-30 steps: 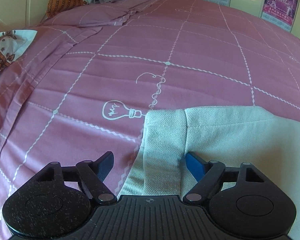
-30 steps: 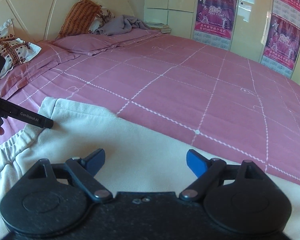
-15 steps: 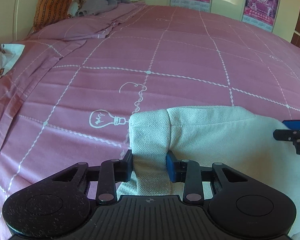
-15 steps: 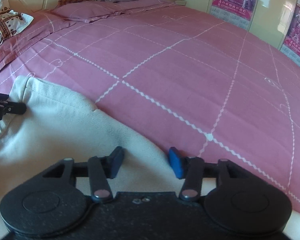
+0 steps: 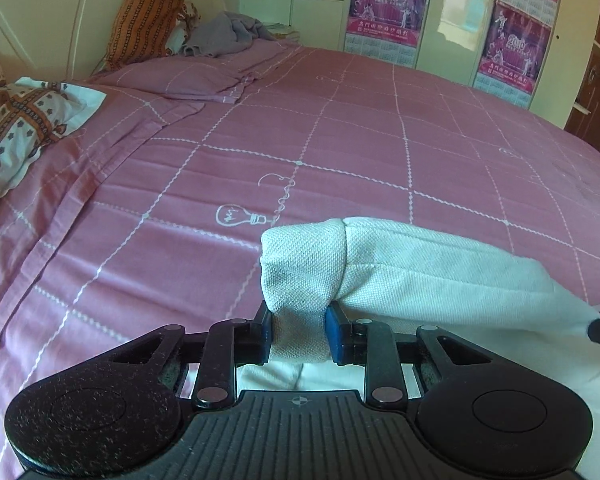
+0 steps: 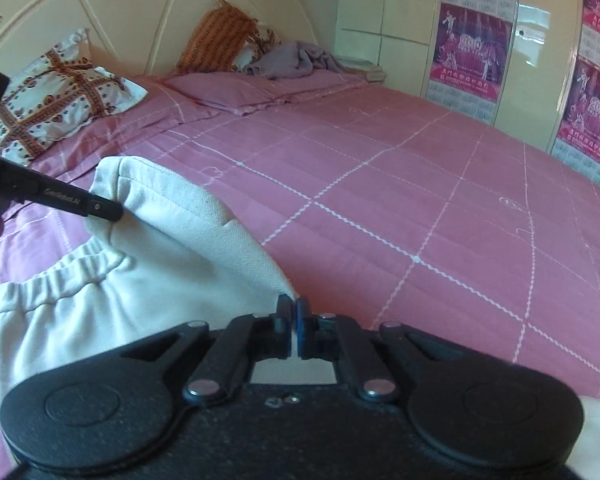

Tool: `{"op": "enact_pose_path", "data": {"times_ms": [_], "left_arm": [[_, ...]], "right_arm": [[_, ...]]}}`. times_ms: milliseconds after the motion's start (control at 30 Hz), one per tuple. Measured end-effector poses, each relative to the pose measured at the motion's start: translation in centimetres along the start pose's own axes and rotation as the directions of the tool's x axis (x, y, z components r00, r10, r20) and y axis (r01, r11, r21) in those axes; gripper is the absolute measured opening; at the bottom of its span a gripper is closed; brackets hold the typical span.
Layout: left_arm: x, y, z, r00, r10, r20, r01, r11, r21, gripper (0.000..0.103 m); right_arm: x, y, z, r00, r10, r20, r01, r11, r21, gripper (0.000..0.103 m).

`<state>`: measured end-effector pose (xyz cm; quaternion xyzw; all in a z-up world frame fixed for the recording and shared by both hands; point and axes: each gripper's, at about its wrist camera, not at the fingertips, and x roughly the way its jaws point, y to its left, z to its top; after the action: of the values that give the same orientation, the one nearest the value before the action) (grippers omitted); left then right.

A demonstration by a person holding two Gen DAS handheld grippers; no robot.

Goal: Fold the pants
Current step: 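Close the left gripper on the waistband while the right gripper pinches the waistband beside it, then lift the waistband with both grippers and fold one leg over the other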

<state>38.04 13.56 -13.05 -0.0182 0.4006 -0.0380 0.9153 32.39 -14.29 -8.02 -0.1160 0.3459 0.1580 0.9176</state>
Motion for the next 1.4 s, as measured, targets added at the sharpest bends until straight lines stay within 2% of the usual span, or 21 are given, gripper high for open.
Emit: {"op": "enact_pose_path", "data": {"times_ms": [167,200,267,300,367,400,467,500,533,600,667,833,867,900,933,1000,1033,1167,1300,1367,1400], "left_arm": [[-4.1,1.2,-6.0,0.997,0.011,-0.073,-0.011,1.0,-0.002,0.028],[-4.2,1.4,-7.1,0.995,0.024,-0.102,-0.025,1.0,-0.005,0.028],[-4.3,1.8,-9.0,0.984,0.056,-0.171,-0.061,0.998,-0.023,0.028],[-4.7,2.1,-9.8,0.979,0.065,-0.191,-0.075,0.996,-0.044,0.028],[-6.2,2.9,-10.8,0.979,0.03,-0.201,-0.05,0.994,-0.094,0.028],[-6.9,3.2,-11.0,0.978,0.013,-0.208,-0.038,0.992,-0.117,0.029],[-8.5,4.2,-11.3,0.977,-0.035,-0.209,-0.009,0.979,-0.205,0.046],[-9.2,4.6,-11.6,0.979,-0.059,-0.194,0.005,0.963,-0.268,0.072],[-9.8,5.1,-11.6,0.982,-0.077,-0.172,0.017,0.944,-0.328,0.088],[-10.5,5.7,-11.8,0.984,-0.119,-0.131,0.053,0.903,-0.426,0.09],[-9.9,5.5,-11.5,0.977,-0.162,-0.135,0.08,0.875,-0.477,0.09],[-6.1,4.4,-11.7,0.966,-0.186,-0.18,0.062,0.84,-0.539,0.09],[-5.2,4.2,-11.9,0.963,-0.197,-0.185,0.061,0.826,-0.56,0.089],[-4.6,4.2,-12.1,0.963,-0.196,-0.187,0.053,0.812,-0.581,0.077],[-4.0,4.2,-12.3,0.961,-0.2,-0.191,0.047,0.798,-0.601,0.045],[-2.7,4.4,-12.8,0.951,-0.245,-0.187,0.064,0.752,-0.656,0.013],[-2.4,4.4,-13.0,0.954,-0.233,-0.187,0.052,0.745,-0.665,0.013],[-2.4,3.2,-12.9,0.965,-0.195,-0.175,0.055,0.805,-0.591,0.013],[-2.0,3.4,-12.8,0.962,-0.213,-0.172,0.072,0.804,-0.591,0.013],[-2.0,3.3,-12.4,0.962,-0.211,-0.171,0.078,0.817,-0.571,0.013],[-2.3,3.4,-12.0,0.962,-0.215,-0.167,0.085,0.821,-0.565,0.013]], "right_arm": [[-6.6,4.8,-5.9,0.999,0.032,-0.017,-0.032,0.999,0.041,0.003],[-6.9,5.7,-7.3,0.999,0.033,-0.036,-0.031,0.997,0.068,0.004],[-6.3,7.4,-10.2,0.993,0.042,-0.108,-0.03,0.993,0.114,0.015],[-5.7,8.0,-11.3,0.988,0.042,-0.151,-0.022,0.992,0.127,0.026],[-4.8,8.7,-12.9,0.973,0.05,-0.225,-0.015,0.988,0.155,0.024],[-5.1,8.7,-13.2,0.974,0.049,-0.222,-0.01,0.985,0.174,0.025],[-6.7,8.3,-13.4,0.979,0.059,-0.193,-0.012,0.971,0.237,0.027],[-7.3,7.8,-13.4,0.981,0.064,-0.184,-0.012,0.963,0.271,0.033],[-7.7,7.2,-13.4,0.982,0.06,-0.178,-0.003,0.953,0.304,0.04],[-8.0,6.0,-14.0,0.982,0.042,-0.182,0.029,0.928,0.37,0.045],[-7.8,5.0,-14.6,0.981,0.03,-0.193,0.053,0.909,0.414,0.045],[-7.3,3.8,-15.1,0.977,0.025,-0.213,0.081,0.876,0.476,0.046],[-7.3,3.5,-15.2,0.976,0.029,-0.217,0.085,0.865,0.495,0.046],[-7.2,3.2,-15.3,0.975,0.034,-0.221,0.087,0.851,0.517,0.046],[-7.0,2.9,-15.4,0.974,0.043,-0.223,0.087,0.836,0.542,0.046],[-6.7,2.1,-15.4,0.973,0.068,-0.221,0.083,0.791,0.606,0.046],[-6.5,1.7,-15.5,0.973,0.077,-0.219,0.083,0.766,0.638,0.046],[-5.3,-0.5,-15.8,0.976,0.101,-0.192,0.089,0.621,0.778,0.046],[-3.4,-1.8,-15.7,0.972,0.091,-0.215,0.144,0.496,0.856,0.046],[-3.1,-2.0,-15.5,0.977,0.062,-0.204,0.156,0.444,0.882,0.035],[-3.2,-2.0,-15.4,0.979,0.029,-0.204,0.171,0.437,0.883,0.004]]}}
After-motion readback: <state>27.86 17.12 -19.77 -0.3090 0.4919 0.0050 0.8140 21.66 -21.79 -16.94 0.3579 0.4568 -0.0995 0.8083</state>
